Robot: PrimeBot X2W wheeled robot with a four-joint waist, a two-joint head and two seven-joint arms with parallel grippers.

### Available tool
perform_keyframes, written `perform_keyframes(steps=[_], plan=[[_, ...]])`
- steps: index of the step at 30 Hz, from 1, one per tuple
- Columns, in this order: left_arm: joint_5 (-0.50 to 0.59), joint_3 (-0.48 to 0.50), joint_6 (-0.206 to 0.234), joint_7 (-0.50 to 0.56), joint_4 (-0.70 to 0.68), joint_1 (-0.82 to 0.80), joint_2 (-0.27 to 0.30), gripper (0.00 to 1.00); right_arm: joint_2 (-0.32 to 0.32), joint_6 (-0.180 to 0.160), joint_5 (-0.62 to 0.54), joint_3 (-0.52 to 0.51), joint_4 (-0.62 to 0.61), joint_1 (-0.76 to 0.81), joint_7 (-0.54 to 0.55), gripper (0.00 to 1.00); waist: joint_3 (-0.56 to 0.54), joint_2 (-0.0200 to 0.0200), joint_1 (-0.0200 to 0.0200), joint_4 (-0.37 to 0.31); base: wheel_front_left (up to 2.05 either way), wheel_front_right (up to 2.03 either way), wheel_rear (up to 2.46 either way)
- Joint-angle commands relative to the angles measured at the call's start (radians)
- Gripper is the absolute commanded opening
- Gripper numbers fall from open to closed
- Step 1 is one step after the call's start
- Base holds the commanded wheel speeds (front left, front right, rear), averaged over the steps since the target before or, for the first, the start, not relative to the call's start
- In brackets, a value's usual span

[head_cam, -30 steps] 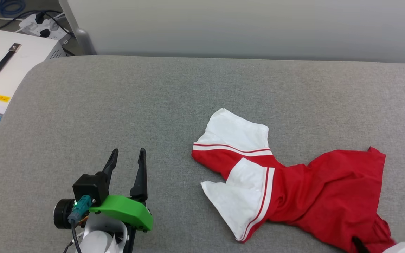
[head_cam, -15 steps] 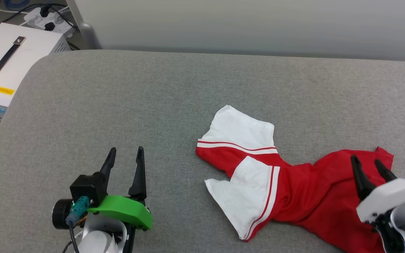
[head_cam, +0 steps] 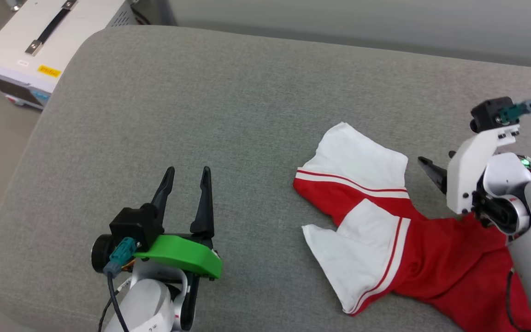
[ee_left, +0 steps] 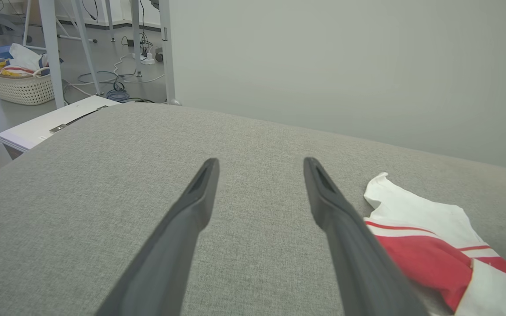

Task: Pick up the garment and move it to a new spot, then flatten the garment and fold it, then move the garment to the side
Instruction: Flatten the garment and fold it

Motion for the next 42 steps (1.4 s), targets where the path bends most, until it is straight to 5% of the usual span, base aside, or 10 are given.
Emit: perform_keyframes(steps=[1,16,18,27,35,42], plan=[[0.006,-0.001,-0.008,-0.008,0.006,-0.021,-0.012,1.0,-0.012,-0.001,0.013,0.036,0.023,-0.042,0.02,1.0,0.049,0.0,0.0,0.059,0.0,0.0,0.0],[0.05,0.033,-0.055,-0.014,-0.029,-0.049,-0.087,1.0,-0.07,-0.001,0.165,0.368,0.339,-0.213,0.194,1.0,0.126,0.0,0.0,0.156,0.0,0.0,0.0],[0.054,0.04,-0.06,-0.014,-0.028,-0.046,-0.092,1.0,-0.072,-0.001,0.189,0.387,0.358,-0.21,0.228,0.0,0.129,0.0,0.0,0.154,0.0,0.0,0.0],[0.072,0.069,-0.084,-0.014,-0.008,-0.043,-0.105,1.0,-0.115,-0.001,0.223,0.367,0.346,-0.273,0.134,0.0,0.104,0.0,0.0,0.127,0.0,0.0,0.0],[0.099,0.095,-0.09,-0.014,0.007,-0.007,-0.1,1.0,-0.177,-0.001,0.201,0.191,0.369,-0.26,-0.021,0.0,0.049,0.0,0.0,0.039,0.0,0.0,0.0],[0.107,0.101,-0.087,-0.014,0.03,0.017,-0.08,1.0,-0.188,-0.001,0.175,-0.004,0.403,-0.081,-0.1,0.0,0.01,0.0,0.0,-0.034,0.0,0.0,0.0]])
